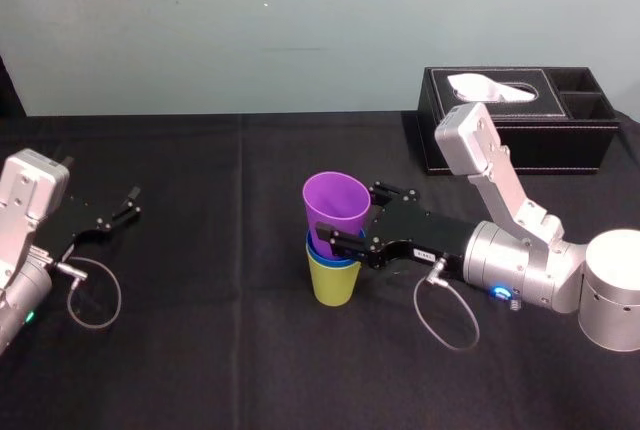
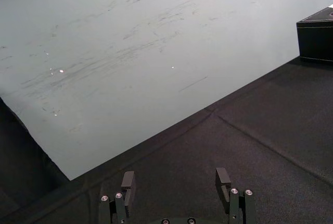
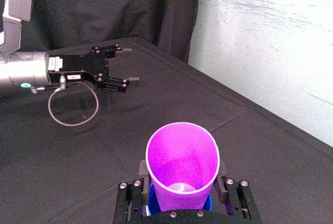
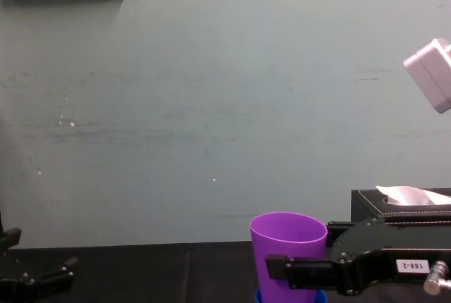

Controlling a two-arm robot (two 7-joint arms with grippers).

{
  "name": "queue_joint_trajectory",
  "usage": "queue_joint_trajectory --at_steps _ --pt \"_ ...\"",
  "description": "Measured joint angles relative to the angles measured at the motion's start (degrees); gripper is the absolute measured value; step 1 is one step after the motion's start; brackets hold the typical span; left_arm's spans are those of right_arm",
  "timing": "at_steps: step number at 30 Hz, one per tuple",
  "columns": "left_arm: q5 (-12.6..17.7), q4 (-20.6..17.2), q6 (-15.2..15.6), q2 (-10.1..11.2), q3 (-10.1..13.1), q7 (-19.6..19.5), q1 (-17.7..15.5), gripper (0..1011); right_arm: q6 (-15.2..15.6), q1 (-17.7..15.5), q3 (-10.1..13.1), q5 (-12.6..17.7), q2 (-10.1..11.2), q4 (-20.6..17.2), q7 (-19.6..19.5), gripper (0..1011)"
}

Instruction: Stack the three plastic cups sequentially using one hand.

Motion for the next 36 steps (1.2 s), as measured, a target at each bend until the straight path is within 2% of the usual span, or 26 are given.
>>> queue_joint_trajectory --at_steps 5,8,12,17,32,36 --pt "0.0 0.0 0.0 0.0 0.0 0.0 0.0 1010 0.0 0.0 0.0 0.0 0.0 0.0 0.0 723" --pt "0.0 0.0 0.0 0.0 0.0 0.0 0.0 1010 0.0 0.0 0.0 0.0 0.0 0.0 0.0 762" --pt "0.0 0.0 0.0 0.0 0.0 0.0 0.0 1010 0.0 0.0 0.0 0.0 0.0 -0.1 0.0 894" --pt "0.0 0.0 0.0 0.0 0.0 0.0 0.0 1010 0.0 0.0 0.0 0.0 0.0 -0.1 0.0 998" --pt "0.0 0.0 0.0 0.0 0.0 0.0 0.0 1010 0.1 0.0 0.1 0.1 0.0 -0.1 0.0 1000" --pt "0.0 0.0 0.0 0.0 0.0 0.0 0.0 1010 -0.5 -0.7 0.8 0.3 0.0 -0.8 -0.5 1000"
